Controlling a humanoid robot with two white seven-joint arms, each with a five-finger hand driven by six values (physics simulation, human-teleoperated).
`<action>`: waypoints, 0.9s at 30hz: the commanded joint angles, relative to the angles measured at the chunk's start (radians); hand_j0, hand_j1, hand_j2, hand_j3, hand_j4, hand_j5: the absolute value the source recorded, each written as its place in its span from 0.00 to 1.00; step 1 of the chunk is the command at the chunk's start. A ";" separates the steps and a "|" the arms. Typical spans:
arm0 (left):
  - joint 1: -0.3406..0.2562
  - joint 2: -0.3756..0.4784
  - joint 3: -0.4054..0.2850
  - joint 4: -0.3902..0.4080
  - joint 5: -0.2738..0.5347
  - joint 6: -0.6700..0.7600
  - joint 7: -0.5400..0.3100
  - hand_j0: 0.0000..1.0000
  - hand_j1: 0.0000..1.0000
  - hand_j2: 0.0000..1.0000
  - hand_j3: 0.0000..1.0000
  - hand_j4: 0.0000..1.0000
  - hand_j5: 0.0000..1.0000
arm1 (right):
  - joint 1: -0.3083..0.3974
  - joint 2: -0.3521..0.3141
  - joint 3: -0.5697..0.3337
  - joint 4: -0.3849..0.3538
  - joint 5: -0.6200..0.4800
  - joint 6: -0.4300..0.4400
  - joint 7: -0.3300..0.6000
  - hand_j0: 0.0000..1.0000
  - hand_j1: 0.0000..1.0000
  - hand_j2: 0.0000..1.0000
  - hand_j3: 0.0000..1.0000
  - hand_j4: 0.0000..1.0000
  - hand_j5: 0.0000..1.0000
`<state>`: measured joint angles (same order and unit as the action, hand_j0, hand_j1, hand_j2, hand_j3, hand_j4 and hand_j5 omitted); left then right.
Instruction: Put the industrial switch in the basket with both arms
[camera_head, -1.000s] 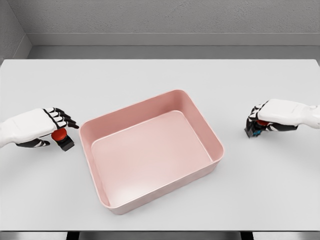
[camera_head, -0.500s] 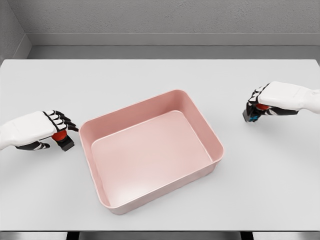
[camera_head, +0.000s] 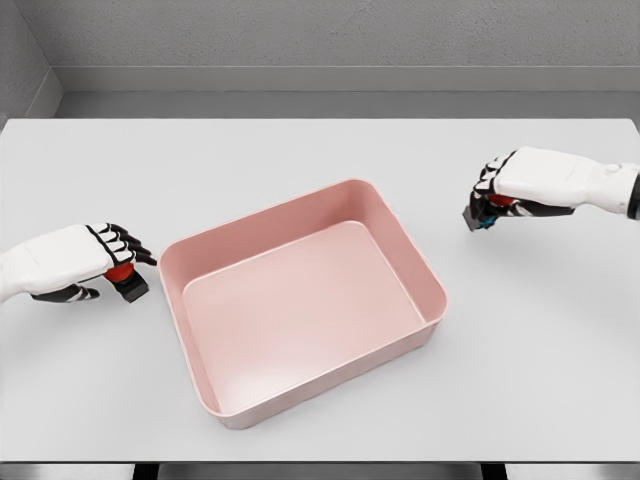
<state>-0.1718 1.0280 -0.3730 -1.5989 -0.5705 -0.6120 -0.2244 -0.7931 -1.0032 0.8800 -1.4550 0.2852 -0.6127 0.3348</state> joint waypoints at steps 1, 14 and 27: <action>0.000 0.003 0.000 0.005 0.004 0.001 0.000 0.86 0.86 0.86 0.86 0.86 0.86 | 0.000 0.005 -0.001 -0.010 -0.006 0.002 0.000 0.46 0.46 0.46 0.46 0.46 0.46; -0.002 -0.014 0.000 0.008 -0.025 0.001 0.000 0.86 0.86 0.86 0.86 0.86 0.86 | -0.035 0.038 -0.001 -0.074 -0.006 0.002 0.000 0.46 0.46 0.46 0.46 0.46 0.46; 0.003 -0.023 -0.003 0.010 -0.048 0.001 0.000 0.83 0.83 0.83 0.83 0.83 0.83 | -0.060 0.081 0.002 -0.105 -0.006 0.002 0.000 0.45 0.45 0.45 0.45 0.45 0.45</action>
<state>-0.1687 1.0073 -0.3753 -1.5893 -0.6167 -0.6108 -0.2227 -0.8560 -0.9287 0.8827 -1.5583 0.2851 -0.6127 0.3349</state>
